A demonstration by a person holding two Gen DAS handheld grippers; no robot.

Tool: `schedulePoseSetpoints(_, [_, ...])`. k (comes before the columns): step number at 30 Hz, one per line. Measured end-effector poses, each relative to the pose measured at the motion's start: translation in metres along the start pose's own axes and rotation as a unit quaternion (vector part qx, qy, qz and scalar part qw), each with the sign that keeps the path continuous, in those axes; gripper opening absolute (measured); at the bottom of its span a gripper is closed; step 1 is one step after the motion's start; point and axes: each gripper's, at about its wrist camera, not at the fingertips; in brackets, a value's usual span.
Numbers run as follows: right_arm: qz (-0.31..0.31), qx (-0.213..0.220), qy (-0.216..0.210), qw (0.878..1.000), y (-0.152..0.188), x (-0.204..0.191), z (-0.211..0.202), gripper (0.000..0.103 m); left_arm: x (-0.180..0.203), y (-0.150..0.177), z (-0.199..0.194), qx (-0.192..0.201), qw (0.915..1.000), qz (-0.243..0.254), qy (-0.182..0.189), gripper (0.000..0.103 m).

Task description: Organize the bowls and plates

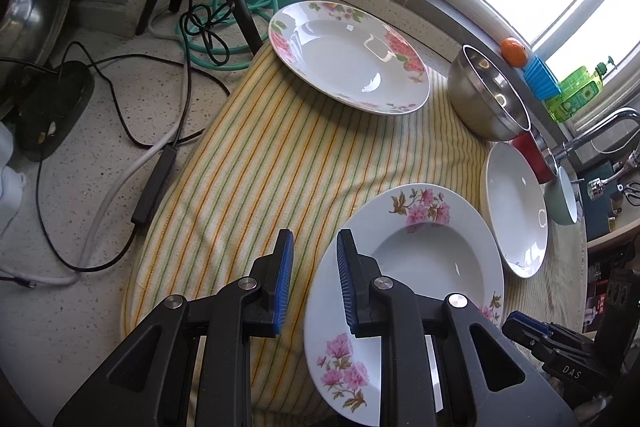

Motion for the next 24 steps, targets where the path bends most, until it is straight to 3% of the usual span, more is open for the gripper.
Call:
schedulePoseSetpoints(15, [0.057,0.060,0.025,0.996,-0.001,0.046,-0.035,0.027,0.038,-0.012,0.006,0.003,0.9993,0.026,0.025,0.020])
schedulePoseSetpoints(19, [0.071,0.077,0.023,0.994,-0.004,0.061,-0.044,0.036,0.054,-0.018,0.013,0.001,0.9988,0.033,0.037,0.020])
schedulePoseSetpoints(24, [0.076,0.084,0.033,0.993,-0.017,0.077,-0.049,0.037,0.084,-0.021,0.027,-0.006,0.9972,0.057,0.048,0.020])
Point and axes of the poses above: each gripper's, at about its wrist camera, not at the fingertips, and z roughly the way its jaws point, x to its right, y to its underside, and after that the axes turned 9 degrees about y, right-handed
